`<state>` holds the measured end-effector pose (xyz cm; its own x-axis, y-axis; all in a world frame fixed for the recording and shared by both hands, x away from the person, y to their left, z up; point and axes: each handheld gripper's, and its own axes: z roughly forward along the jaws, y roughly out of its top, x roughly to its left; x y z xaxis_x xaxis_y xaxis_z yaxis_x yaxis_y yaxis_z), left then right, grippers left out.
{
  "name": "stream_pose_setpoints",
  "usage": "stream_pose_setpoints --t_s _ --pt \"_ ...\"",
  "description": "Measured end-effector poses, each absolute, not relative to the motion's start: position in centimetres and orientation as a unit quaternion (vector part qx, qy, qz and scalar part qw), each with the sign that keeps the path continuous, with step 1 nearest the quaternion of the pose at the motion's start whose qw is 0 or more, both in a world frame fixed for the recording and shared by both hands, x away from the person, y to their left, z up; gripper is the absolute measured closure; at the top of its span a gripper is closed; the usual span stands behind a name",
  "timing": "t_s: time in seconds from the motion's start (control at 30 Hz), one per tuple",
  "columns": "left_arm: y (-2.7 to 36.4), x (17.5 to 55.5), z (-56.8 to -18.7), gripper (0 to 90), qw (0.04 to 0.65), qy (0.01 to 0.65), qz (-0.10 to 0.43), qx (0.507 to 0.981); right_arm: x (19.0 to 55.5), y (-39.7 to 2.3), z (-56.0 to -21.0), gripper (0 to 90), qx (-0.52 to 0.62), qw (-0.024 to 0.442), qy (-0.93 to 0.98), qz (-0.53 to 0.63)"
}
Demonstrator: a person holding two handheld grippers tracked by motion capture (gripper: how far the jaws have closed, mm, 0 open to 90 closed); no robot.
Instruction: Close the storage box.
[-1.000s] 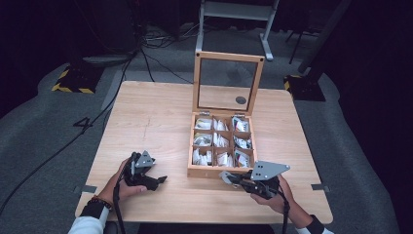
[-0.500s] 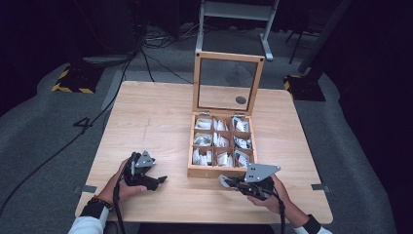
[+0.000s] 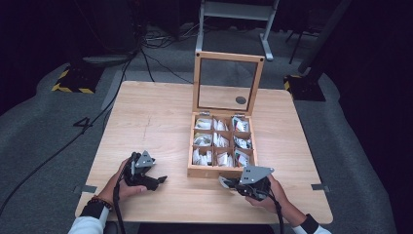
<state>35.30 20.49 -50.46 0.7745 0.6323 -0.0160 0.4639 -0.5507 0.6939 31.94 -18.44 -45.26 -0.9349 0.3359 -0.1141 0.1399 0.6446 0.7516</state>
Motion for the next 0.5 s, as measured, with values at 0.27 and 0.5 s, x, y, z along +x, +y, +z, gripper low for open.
stream_pose_setpoints --t_s 0.27,0.5 --pt "20.50 35.30 -50.45 17.1 0.355 0.314 0.119 0.873 31.61 -17.83 -45.81 87.4 0.120 0.122 0.906 0.387" --pt "20.50 35.30 -50.46 17.1 0.355 0.314 0.119 0.873 31.20 -17.48 -46.00 83.4 0.114 0.117 0.909 0.384"
